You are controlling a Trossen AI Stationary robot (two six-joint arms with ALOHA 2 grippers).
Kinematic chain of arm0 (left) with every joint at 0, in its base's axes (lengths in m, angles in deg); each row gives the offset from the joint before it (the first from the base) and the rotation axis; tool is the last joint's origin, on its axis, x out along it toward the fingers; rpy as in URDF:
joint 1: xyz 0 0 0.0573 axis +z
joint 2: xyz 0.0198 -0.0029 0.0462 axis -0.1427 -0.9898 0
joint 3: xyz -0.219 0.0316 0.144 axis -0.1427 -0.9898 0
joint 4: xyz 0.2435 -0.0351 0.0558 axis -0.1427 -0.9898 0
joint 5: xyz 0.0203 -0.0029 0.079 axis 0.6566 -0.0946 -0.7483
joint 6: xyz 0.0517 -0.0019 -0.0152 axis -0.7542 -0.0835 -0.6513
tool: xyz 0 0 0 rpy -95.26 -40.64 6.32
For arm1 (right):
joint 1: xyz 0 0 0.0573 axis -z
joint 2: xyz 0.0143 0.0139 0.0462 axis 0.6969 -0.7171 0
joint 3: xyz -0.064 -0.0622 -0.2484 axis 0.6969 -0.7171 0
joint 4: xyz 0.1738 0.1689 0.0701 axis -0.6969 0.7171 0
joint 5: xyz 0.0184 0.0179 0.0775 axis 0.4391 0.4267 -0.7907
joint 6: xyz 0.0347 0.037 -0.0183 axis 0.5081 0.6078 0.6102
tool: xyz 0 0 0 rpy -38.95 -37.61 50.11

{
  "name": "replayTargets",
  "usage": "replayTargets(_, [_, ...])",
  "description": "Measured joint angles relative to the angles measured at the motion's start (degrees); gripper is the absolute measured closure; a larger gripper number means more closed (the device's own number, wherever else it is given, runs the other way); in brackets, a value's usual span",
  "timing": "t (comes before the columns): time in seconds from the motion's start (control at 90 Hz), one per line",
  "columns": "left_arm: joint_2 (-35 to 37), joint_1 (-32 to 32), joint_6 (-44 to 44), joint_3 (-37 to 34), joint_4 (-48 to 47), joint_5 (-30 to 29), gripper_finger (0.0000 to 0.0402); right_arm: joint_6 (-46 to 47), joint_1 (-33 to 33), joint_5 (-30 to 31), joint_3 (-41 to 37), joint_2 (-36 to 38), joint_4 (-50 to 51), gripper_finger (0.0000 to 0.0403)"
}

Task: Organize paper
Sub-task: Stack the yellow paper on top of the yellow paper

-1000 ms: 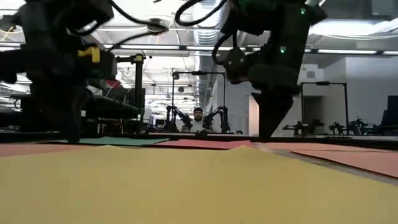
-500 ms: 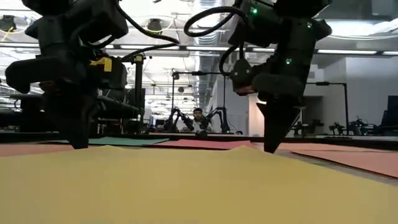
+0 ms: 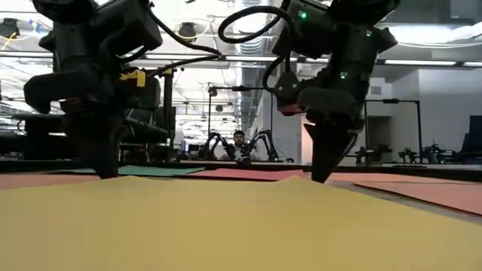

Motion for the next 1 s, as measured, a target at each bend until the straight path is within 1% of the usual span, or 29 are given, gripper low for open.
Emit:
replayTargets(0.6, [0.0,2.0,-1.9,0.0,0.3,-1.0,0.0402,-0.1,0.1,0.3,0.0,-0.1,-0.5,0.0403])
replayTargets(1.0, [0.0,2.0,0.0,0.0,-0.7,-1.0,0.0402,-0.1,0.1,-0.2,0.1,-0.1,3.1,0.0403])
